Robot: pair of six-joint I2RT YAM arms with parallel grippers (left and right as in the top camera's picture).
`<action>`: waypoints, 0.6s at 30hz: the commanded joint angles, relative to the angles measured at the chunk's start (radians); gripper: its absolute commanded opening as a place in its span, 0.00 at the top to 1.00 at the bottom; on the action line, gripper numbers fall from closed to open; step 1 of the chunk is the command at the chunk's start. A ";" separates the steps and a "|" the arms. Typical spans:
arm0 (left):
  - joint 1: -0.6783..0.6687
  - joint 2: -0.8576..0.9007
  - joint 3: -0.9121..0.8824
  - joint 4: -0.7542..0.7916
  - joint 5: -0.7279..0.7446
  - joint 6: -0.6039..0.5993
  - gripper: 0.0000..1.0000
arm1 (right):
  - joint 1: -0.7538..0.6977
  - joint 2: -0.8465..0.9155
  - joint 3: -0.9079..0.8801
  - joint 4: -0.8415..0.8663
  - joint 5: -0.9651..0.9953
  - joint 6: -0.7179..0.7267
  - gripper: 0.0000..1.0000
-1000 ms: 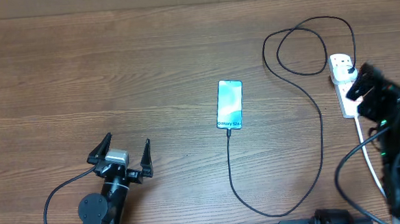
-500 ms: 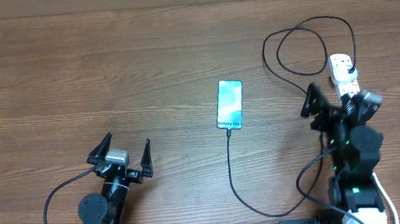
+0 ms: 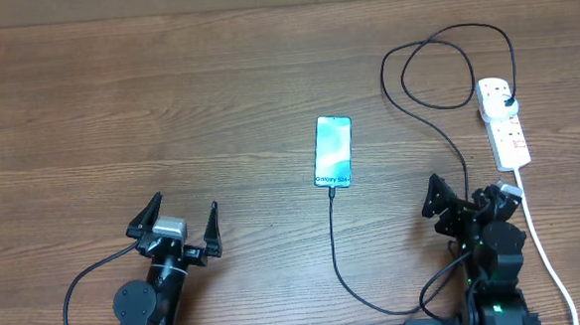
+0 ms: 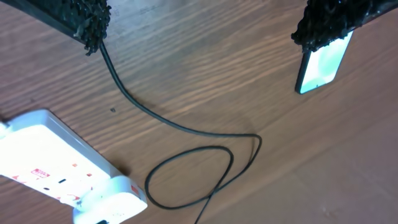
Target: Plug charger to phone and switch on socket
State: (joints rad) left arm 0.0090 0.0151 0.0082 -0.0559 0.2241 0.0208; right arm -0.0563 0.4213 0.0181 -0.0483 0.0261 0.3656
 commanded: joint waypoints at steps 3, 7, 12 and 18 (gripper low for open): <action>0.003 -0.010 -0.003 0.001 0.005 -0.018 0.01 | 0.009 -0.151 -0.010 -0.037 -0.021 -0.087 0.00; 0.003 -0.010 -0.003 0.001 0.005 -0.017 0.01 | 0.017 -0.261 -0.010 -0.037 -0.021 -0.141 0.00; 0.003 -0.010 -0.003 0.001 0.005 -0.018 0.00 | 0.017 -0.361 -0.010 -0.037 -0.021 -0.158 0.00; 0.003 -0.010 -0.003 0.001 0.005 -0.018 0.00 | 0.017 -0.419 -0.010 -0.036 -0.028 -0.158 0.00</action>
State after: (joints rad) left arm 0.0090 0.0151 0.0082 -0.0555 0.2237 0.0208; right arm -0.0448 0.0200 0.0181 -0.0891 0.0040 0.2237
